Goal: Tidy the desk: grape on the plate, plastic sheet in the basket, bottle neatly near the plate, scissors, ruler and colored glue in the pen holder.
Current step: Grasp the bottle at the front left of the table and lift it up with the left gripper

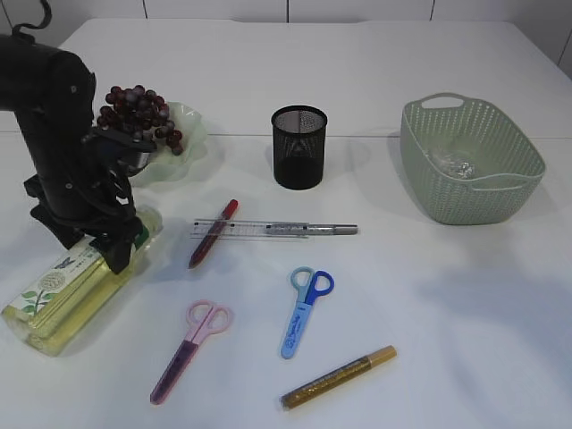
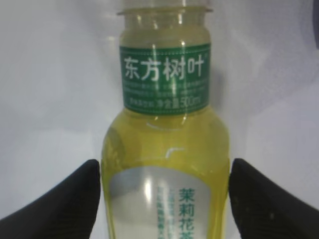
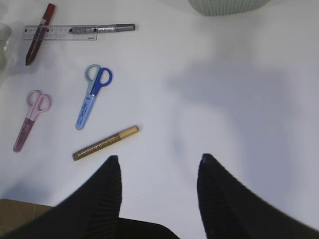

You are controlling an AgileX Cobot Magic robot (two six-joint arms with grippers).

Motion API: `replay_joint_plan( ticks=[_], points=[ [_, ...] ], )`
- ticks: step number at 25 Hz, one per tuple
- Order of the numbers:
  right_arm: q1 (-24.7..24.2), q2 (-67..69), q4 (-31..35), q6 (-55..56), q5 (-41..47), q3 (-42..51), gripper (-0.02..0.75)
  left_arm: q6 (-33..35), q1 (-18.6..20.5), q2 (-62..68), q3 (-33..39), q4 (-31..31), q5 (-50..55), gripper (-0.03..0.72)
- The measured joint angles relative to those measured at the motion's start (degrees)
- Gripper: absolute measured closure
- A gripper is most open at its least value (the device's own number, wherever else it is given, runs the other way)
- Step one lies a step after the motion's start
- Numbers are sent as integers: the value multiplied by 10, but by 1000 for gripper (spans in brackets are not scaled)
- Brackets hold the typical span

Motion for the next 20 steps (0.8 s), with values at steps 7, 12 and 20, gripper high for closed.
replay_joint_plan(
  ticks=[7,12,20],
  points=[
    [0,0,0,0,0,0,339,0,0,13,0,-14,-2,104],
    [0,0,0,0,0,0,339,0,0,21,0,-19,-7,104],
    [0,0,-1,0,0,0,339,0,1,23,0,-20,-7,121]
  ],
)
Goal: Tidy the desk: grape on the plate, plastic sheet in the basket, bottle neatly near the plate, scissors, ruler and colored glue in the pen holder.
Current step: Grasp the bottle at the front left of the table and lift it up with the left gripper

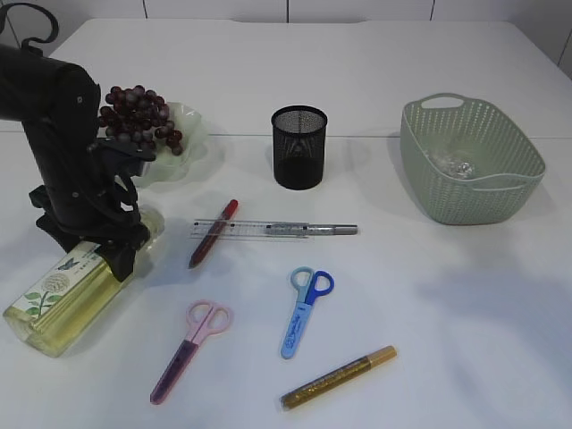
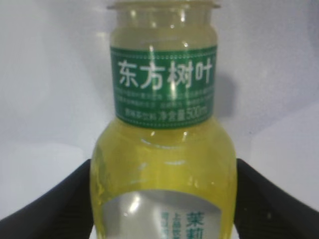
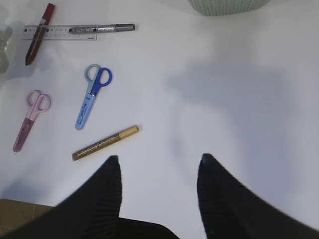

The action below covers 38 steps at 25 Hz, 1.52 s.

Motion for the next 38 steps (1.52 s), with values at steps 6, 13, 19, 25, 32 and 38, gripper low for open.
replay_joint_plan(
  ticks=[6,13,19,25,32,38],
  points=[
    [0,0,0,0,0,0,339,0,0,1,0,-5,-1,125],
    [0,0,0,0,0,0,339,0,0,2,-2,-11,5,196],
    [0,0,0,0,0,0,339,0,0,2,-3,-15,16,272],
    [0,0,0,0,0,0,339,0,0,2,-3,-24,35,286],
    [0,0,0,-1,0,0,339,0,9,2,-3,-65,76,289],
    [0,0,-3,-3,0,0,339,-25,37,-10,3,-101,94,289]
  ],
)
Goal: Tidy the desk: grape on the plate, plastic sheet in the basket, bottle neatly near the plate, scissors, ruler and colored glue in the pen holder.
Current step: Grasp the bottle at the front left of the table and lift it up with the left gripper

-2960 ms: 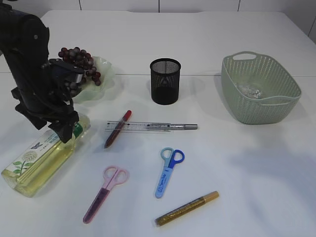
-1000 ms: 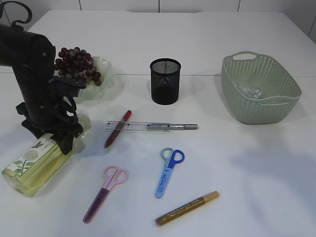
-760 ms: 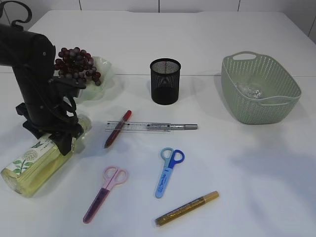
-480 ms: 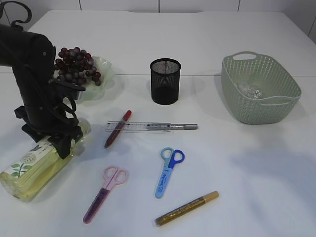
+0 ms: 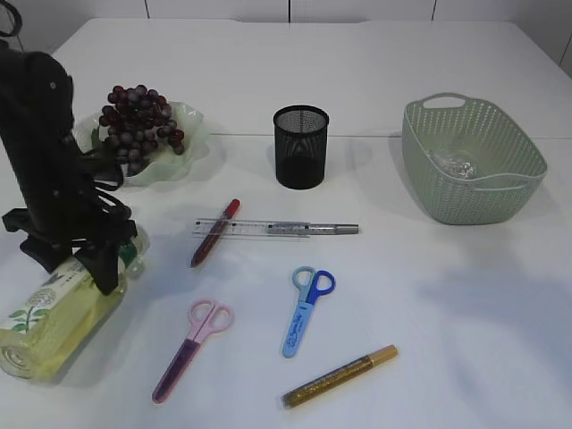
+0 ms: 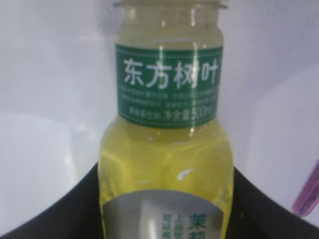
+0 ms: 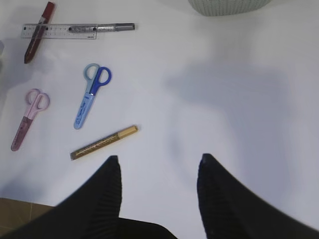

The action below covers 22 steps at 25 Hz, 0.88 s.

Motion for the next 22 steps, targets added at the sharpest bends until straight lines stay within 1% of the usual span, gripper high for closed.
replay_joint_plan(
  ticks=[7,10,16,22],
  points=[
    [0,0,-1,-1,0,0,339,-33,8,-83,3,7,2,293],
    [0,0,-3,-2,0,0,339,-49,8,-128,37,7,-30,293],
    [0,0,-10,-2,0,0,339,-86,8,-256,163,23,-159,293],
    [0,0,-12,-2,0,0,339,-96,8,-370,277,46,-365,293]
  ],
)
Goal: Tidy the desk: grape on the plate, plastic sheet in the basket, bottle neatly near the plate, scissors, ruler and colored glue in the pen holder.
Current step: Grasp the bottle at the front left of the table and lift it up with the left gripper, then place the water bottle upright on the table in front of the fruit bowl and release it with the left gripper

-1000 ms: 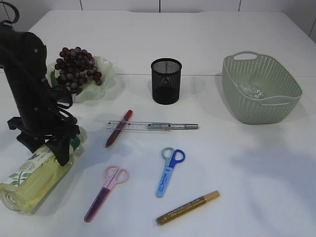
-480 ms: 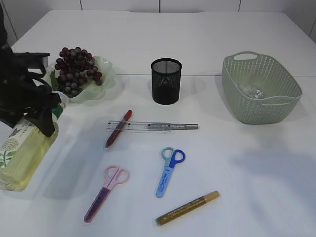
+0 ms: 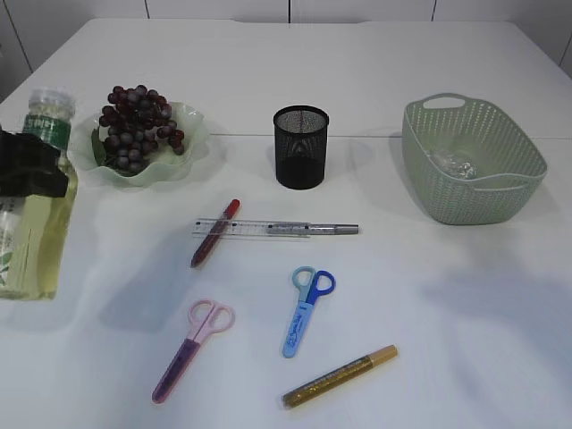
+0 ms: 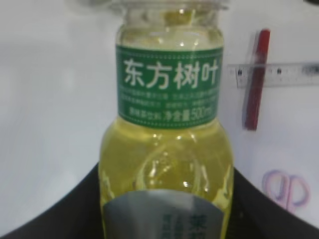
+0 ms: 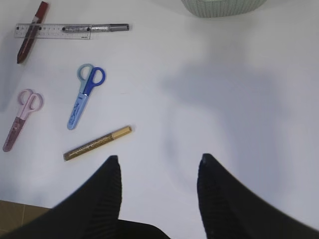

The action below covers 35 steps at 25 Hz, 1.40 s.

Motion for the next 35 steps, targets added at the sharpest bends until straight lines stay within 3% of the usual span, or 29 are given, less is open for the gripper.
replay_joint_plan(
  ticks=[12,21,30,35],
  points=[
    [0,0,-10,0,0,0,339,-2,1,-64,193,1,-354,293],
    [0,0,-37,-1,0,0,339,0,1,-64,277,-69,-680,293],
    [0,0,-39,-5,0,0,339,65,2,0,315,-72,-874,293],
    [0,0,-39,-21,0,0,339,95,2,81,306,-73,-890,293]
  ],
)
